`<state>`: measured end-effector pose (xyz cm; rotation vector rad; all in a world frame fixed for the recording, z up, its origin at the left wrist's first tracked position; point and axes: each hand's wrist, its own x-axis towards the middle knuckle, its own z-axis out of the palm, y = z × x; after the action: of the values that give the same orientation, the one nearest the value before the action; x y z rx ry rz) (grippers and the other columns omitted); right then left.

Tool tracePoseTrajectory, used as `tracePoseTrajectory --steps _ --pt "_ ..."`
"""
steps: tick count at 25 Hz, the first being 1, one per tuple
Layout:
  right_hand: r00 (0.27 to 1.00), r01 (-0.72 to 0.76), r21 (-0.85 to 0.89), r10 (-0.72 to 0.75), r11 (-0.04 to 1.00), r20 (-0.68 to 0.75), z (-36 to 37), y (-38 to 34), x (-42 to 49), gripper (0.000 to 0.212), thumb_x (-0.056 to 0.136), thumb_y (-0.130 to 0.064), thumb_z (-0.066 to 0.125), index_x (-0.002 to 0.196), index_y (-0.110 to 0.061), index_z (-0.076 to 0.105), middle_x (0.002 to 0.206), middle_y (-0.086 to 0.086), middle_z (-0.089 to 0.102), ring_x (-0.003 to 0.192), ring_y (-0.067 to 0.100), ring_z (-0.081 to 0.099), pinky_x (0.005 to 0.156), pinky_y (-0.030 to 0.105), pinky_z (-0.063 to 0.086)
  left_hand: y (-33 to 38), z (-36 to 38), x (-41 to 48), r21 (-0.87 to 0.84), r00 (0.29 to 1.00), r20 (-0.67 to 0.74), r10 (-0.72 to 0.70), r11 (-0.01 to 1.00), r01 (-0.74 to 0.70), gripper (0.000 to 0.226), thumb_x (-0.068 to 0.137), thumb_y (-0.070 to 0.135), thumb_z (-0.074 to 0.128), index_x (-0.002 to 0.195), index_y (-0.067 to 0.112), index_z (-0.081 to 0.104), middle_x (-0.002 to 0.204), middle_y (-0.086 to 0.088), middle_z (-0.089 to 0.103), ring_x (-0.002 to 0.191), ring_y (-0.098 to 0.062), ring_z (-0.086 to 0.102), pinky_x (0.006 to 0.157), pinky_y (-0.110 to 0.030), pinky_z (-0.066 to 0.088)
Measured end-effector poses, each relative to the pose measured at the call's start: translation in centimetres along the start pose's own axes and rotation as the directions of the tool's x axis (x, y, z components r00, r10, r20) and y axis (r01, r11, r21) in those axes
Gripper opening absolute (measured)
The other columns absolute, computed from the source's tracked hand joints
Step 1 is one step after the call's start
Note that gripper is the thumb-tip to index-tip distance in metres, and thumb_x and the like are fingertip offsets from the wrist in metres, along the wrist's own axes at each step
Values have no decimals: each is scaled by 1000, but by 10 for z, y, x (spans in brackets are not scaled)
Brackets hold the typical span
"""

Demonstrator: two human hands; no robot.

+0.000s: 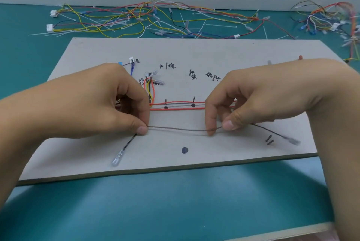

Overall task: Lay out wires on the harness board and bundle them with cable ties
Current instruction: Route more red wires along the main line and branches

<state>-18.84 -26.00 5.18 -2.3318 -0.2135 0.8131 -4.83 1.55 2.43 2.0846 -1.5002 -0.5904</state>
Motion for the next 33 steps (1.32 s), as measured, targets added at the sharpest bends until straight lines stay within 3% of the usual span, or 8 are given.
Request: tracePoseTrajectory --steps 4,11,17,22,26,33 --pt "1000 -7 -17 7 1000 -8 1 -2 2 25 94 -17 67 103 -39 75 74 -4 64 52 7 55 48 26 51 1 0 -1 -13 1000 -2 -5 1000 5 21 71 59 71 82 41 76 71 13 72 67 -14 69 62 -29 52" --pt "999 -21 -16 20 1000 -31 5 -5 2 17 90 -23 66 97 -36 74 78 -3 70 63 12 70 59 24 56 3 0 0 -16 1000 14 -4 1000 4 22 71 60 69 80 42 76 72 14 72 69 -14 69 64 -31 52" --pt "997 -8 -103 1 995 -74 4 -6 1 19 93 -27 68 99 -45 74 78 -6 67 57 1 54 58 10 43 4 0 -1 -15 1000 18 -16 1000 17 22 71 61 68 81 42 76 73 15 72 71 -15 69 66 -32 53" --pt "998 -18 -54 14 998 -66 4 -6 -1 22 96 -22 66 98 -41 76 75 -3 62 43 3 47 46 7 35 6 0 -1 -28 999 25 -26 999 27 24 70 61 68 82 41 76 73 13 72 71 -17 69 64 -35 55" --pt "994 -101 -20 100 995 -48 7 -10 -3 22 97 -20 64 98 -39 76 87 -4 65 47 12 68 49 23 47 6 1 -1 -41 999 30 -42 998 43 25 70 59 69 83 39 77 75 10 73 70 -19 68 67 -38 57" --pt "986 -160 30 161 987 -47 12 -14 -3 21 99 -17 60 95 -33 73 92 -4 66 60 16 75 54 23 54 4 2 -1 -43 999 26 -46 998 47 15 73 50 73 80 38 76 74 9 73 70 -18 68 67 -38 58"
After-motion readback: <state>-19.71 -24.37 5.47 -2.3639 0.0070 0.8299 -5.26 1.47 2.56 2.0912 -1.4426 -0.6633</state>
